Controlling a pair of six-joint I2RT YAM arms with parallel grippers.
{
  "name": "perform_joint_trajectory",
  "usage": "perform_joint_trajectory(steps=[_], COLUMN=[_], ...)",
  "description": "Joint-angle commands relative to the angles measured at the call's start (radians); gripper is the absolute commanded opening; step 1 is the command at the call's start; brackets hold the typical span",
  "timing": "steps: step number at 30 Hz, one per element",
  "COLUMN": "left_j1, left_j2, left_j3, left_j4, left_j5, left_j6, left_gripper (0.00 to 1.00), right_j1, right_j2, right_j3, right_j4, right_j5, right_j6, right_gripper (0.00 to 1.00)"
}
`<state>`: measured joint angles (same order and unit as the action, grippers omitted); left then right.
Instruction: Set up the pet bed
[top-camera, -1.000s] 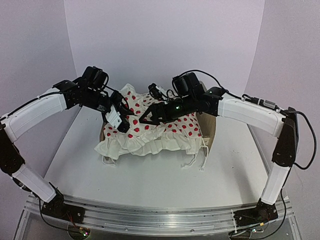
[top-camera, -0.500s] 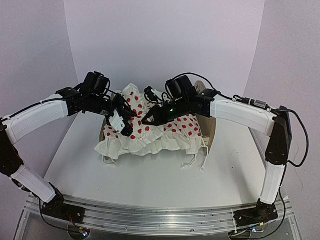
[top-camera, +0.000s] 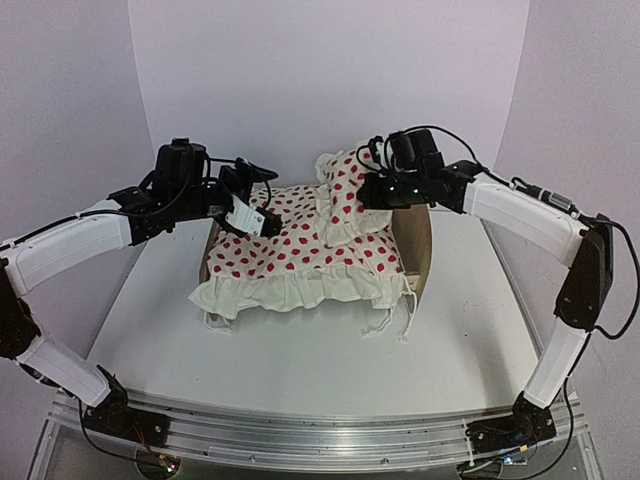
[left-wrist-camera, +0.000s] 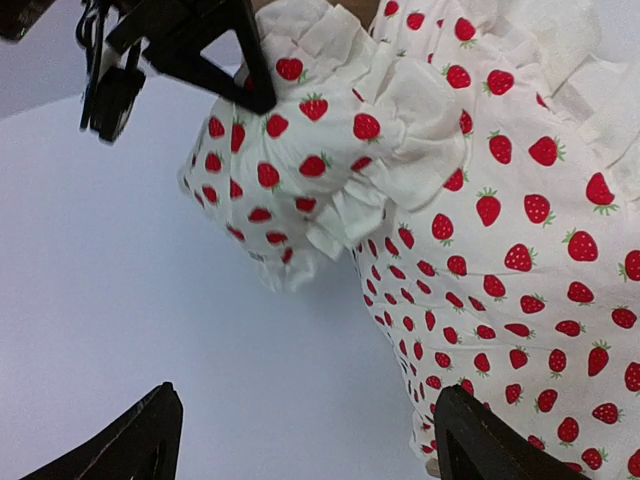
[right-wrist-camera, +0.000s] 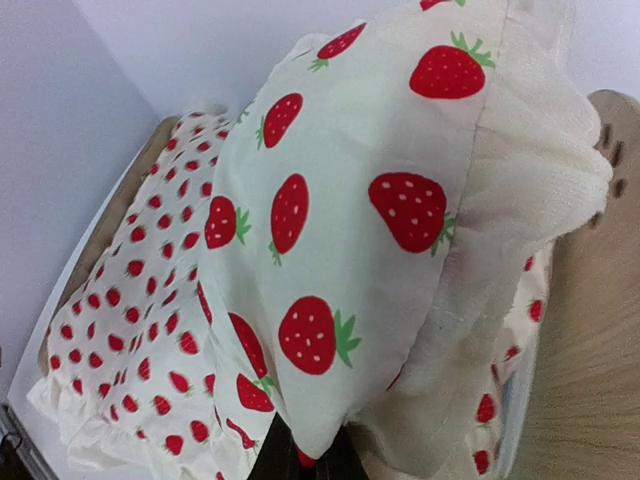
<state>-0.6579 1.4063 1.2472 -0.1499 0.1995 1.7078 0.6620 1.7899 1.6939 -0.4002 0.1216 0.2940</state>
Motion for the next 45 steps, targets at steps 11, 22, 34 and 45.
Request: perform_joint_trajectory(steps=[11, 22, 34, 45], left_j1=[0.027, 0.030, 0.030, 0.030], left_j2=[-0.145, -0.148, -0.141, -0.136], left_j3=[-0.128, -0.154, -0.155, -0.155], left_j4=[0.003, 0.018, 0.016, 0.013], left_j5=[-0.117, -0.104, -0.097, -0.111], left_j6=[-0.192, -0.183, -0.183, -0.200], left_gripper=[0.89, 0.89, 0.89, 0.89], right_j1=[-0.121, -0.122, -0.121, 0.018], right_j2=[0.098, 0.180, 0.277, 0.183], right_j3=[0.205, 0.478, 0.599, 0.624], right_j4=[-0.270, -0.625, -0.669, -0.605], right_j5=[0.060, 0.020, 0.106, 0.623], right_j6=[-0.077, -0.230, -0.263, -0.378], right_gripper=[0.00, 0.00, 0.38, 0.54])
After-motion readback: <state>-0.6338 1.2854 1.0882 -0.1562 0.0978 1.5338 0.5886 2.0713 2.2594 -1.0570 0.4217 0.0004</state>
